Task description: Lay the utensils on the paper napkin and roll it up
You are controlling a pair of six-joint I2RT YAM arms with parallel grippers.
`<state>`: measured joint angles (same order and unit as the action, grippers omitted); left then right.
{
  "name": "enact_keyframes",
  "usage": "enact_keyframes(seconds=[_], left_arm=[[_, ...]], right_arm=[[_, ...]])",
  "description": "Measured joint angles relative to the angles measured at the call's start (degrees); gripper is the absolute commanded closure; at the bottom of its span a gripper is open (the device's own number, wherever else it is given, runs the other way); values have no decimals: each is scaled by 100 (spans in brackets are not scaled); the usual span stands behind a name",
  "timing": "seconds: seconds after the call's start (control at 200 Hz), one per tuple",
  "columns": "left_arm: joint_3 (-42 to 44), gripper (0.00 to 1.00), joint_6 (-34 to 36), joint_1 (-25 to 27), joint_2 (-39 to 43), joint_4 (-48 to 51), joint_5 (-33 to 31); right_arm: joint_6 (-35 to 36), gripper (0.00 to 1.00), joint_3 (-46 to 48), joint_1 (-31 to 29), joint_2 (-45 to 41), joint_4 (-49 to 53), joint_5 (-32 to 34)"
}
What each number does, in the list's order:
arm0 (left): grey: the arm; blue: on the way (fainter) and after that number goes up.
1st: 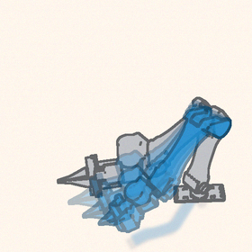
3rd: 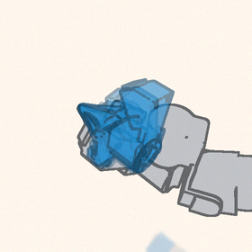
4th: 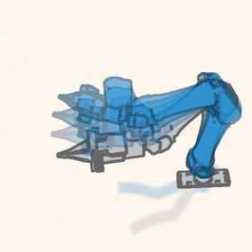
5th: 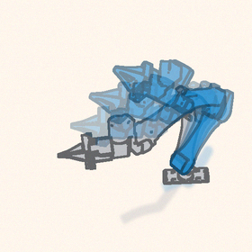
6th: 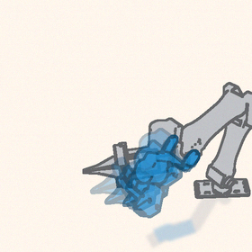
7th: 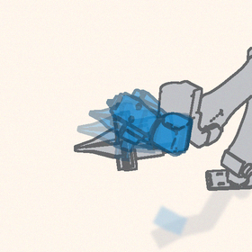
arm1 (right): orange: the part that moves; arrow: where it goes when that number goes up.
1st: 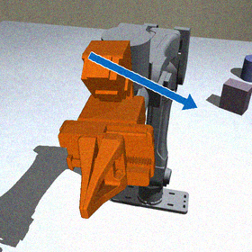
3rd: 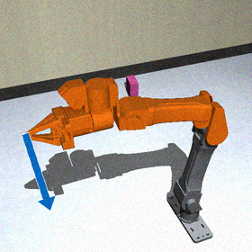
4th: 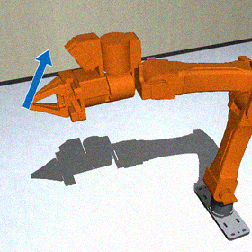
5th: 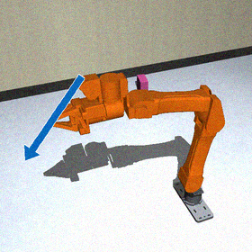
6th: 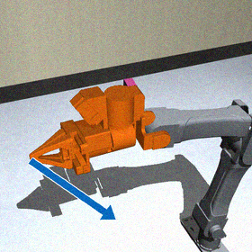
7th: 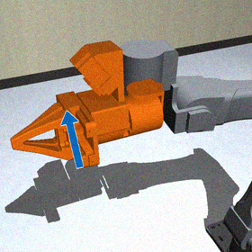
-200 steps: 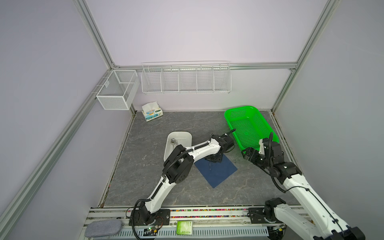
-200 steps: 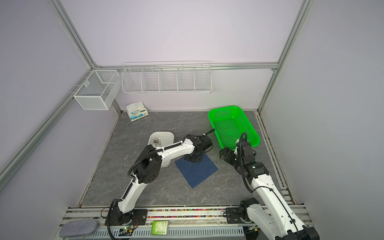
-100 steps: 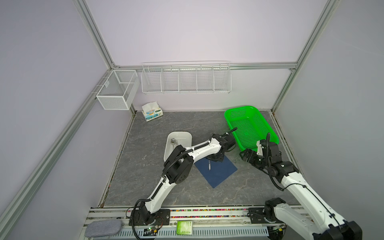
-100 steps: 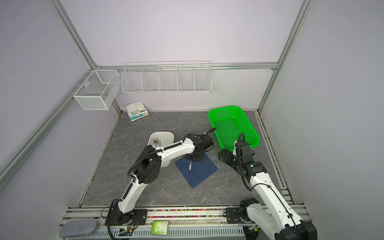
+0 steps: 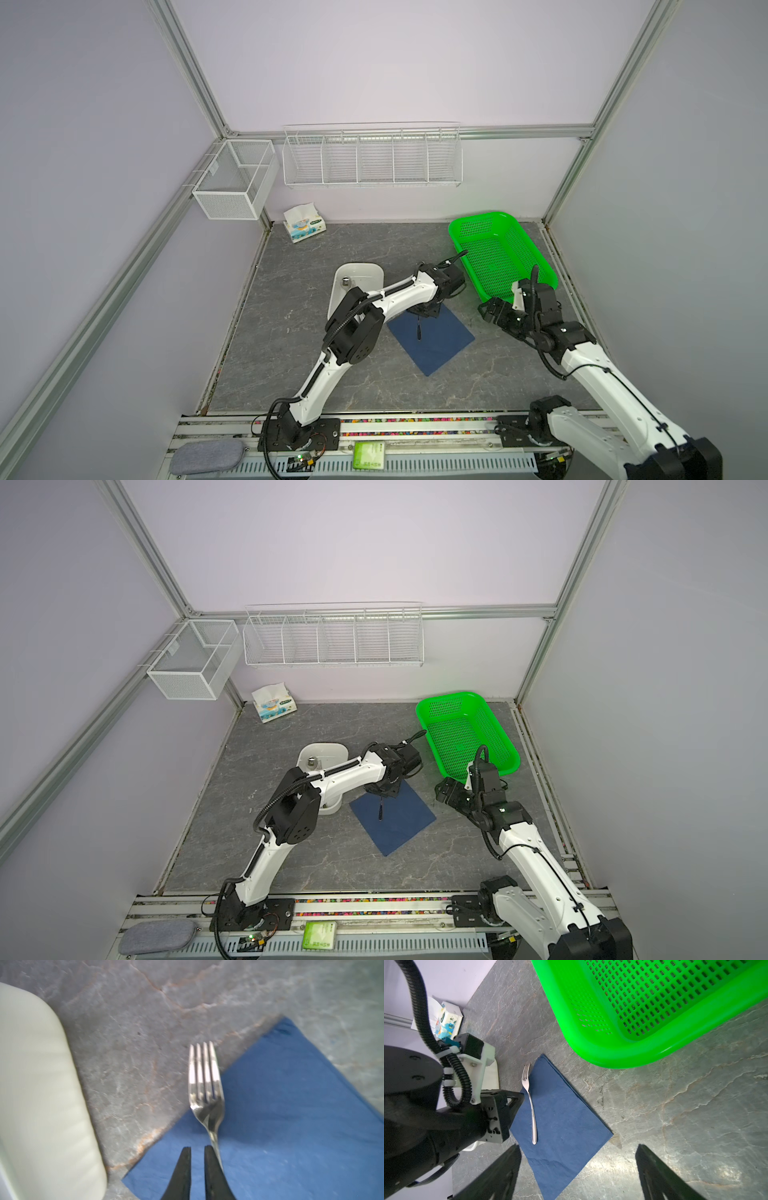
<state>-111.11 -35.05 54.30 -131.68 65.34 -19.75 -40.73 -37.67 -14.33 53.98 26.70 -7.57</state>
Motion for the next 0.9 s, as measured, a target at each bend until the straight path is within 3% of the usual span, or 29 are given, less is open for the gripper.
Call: enact_keyframes(seconds=[0.4, 0.705, 0.9], left_arm=[[-455, 80, 127, -129, -98, -35, 155], [955, 80, 127, -501, 393, -1060, 1294], [1298, 80, 138, -688, 579, -1456, 1738]], right_arm=[[0, 11, 0, 0, 7, 0, 0], [0, 11, 0, 0, 4, 0, 0], [0, 11, 0, 0, 4, 0, 0]])
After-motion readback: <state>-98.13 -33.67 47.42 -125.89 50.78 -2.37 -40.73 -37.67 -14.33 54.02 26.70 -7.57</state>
